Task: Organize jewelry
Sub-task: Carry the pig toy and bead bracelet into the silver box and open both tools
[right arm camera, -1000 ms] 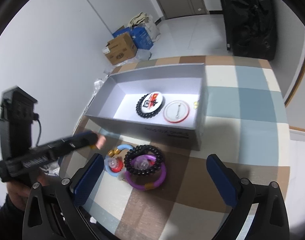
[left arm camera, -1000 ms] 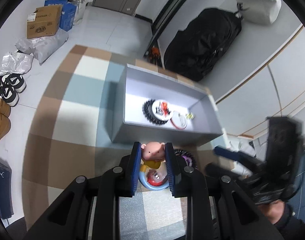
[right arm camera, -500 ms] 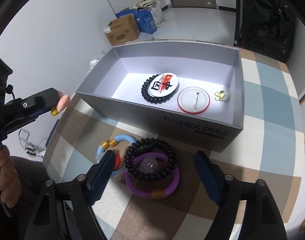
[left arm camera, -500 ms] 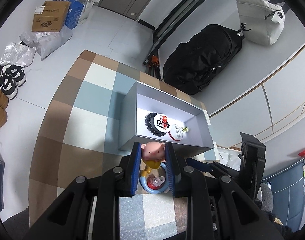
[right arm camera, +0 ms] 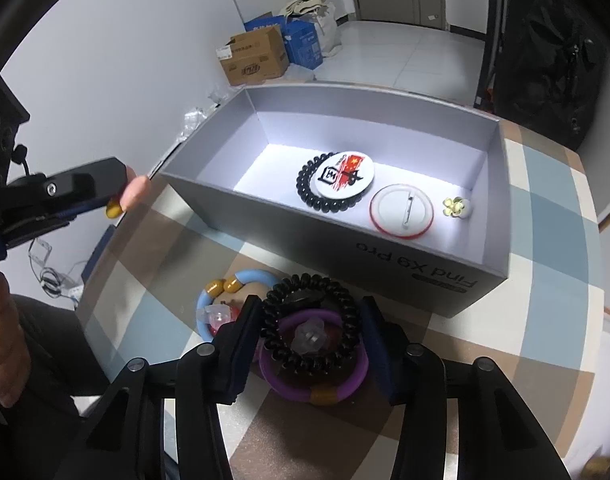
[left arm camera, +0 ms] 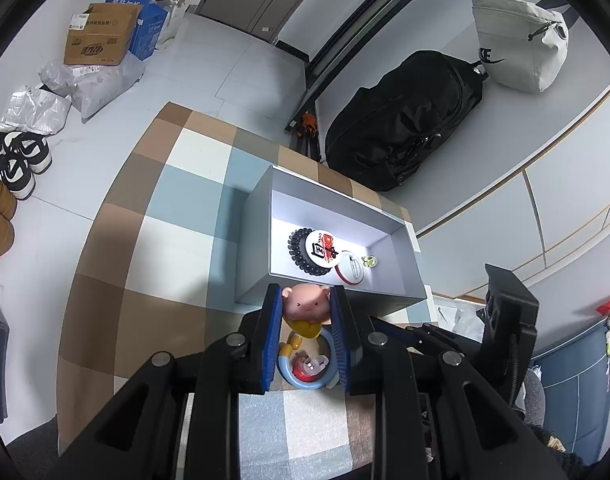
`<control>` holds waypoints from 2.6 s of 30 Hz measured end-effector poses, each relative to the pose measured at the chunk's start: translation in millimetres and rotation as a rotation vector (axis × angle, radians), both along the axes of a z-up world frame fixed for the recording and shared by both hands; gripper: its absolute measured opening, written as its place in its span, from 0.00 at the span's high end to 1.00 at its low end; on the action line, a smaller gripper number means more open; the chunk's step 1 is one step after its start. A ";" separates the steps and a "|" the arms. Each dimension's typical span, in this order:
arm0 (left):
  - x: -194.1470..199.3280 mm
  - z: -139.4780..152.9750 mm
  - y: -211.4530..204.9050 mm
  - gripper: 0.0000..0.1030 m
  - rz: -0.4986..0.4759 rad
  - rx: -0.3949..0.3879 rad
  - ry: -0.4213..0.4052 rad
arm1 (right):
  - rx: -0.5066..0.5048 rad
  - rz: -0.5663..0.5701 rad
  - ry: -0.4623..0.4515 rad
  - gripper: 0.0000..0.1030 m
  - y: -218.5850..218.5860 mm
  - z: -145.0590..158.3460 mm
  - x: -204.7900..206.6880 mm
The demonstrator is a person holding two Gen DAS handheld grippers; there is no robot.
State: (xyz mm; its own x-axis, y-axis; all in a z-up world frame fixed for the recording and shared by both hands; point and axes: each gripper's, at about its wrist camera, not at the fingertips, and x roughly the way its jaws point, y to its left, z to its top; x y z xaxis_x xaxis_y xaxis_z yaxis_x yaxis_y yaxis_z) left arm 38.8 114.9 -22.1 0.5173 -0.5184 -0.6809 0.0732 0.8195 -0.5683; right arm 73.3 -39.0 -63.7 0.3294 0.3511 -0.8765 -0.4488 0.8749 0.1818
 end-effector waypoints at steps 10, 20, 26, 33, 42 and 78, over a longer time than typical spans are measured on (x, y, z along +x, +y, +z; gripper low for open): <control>1.4 5.7 -2.9 0.82 0.008 -0.002 -0.014 | 0.070 0.004 -0.027 0.53 -7.8 18.2 -2.7; 17.1 26.8 -18.8 0.82 0.037 -0.014 -0.090 | 0.255 -0.039 -0.122 0.54 -30.6 63.5 -0.4; 33.7 26.1 -34.7 0.82 0.022 -0.015 -0.075 | 0.329 -0.091 -0.173 0.54 -47.5 84.2 10.5; 54.9 19.2 -52.2 0.82 0.009 -0.010 -0.031 | 0.352 -0.119 -0.165 0.54 -55.3 88.6 33.2; 71.0 8.6 -63.0 0.82 0.002 0.031 0.019 | 0.339 -0.134 -0.133 0.54 -55.4 80.3 58.7; 77.8 2.8 -52.6 0.44 0.037 0.021 0.103 | 0.368 -0.246 -0.071 0.21 -75.2 67.0 72.2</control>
State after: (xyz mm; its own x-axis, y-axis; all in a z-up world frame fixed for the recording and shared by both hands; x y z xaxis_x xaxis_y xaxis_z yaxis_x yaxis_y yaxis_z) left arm 116.6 62.2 -19.3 0.4625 -0.4851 -0.7421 -0.0153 0.8325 -0.5538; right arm 145.5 -114.2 3.3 0.4969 0.5391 -0.6801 -0.2582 0.8400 0.4772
